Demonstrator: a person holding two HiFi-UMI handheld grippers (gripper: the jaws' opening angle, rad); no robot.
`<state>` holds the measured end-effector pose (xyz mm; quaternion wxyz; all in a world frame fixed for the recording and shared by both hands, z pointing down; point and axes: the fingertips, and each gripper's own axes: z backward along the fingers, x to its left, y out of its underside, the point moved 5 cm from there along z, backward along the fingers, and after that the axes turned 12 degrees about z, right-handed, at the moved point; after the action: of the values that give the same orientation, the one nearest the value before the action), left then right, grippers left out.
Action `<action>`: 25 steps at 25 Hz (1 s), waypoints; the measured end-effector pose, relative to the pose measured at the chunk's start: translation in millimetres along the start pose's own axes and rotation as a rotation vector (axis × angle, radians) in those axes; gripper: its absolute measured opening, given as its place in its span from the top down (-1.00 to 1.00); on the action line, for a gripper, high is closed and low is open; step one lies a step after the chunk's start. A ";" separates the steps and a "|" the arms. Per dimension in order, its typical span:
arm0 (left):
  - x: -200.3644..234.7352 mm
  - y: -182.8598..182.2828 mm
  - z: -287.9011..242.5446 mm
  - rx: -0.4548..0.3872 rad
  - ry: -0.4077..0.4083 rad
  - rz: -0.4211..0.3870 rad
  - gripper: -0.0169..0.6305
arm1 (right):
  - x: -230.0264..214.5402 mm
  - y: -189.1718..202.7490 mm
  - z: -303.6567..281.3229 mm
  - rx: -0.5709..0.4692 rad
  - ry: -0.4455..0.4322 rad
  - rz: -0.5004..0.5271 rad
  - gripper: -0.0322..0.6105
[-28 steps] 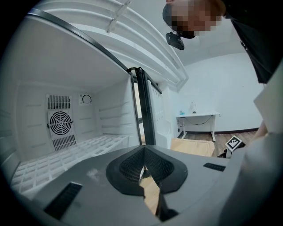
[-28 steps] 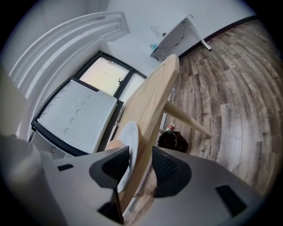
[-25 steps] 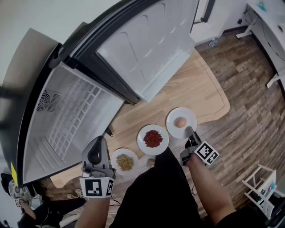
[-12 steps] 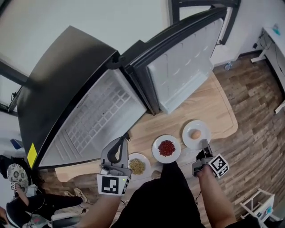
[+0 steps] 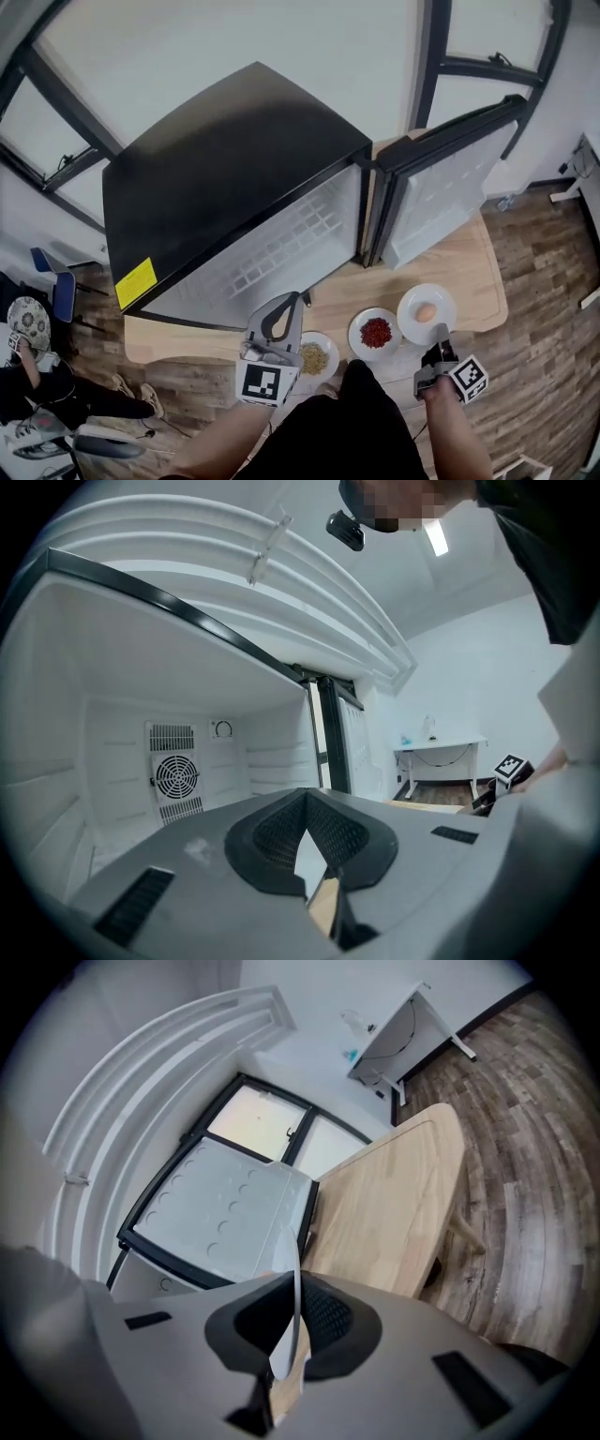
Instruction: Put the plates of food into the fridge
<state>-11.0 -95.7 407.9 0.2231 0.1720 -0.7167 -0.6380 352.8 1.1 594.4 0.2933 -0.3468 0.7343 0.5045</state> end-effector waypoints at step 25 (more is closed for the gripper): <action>45.9 -46.3 83.4 -0.146 -0.187 0.019 0.94 | 157.1 24.5 -64.7 0.200 -0.277 0.125 0.79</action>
<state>-96.4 -56.2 359.4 0.1734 0.0884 -0.6876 -0.6995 235.6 -87.5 505.6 0.3926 -0.1970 0.7536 0.4890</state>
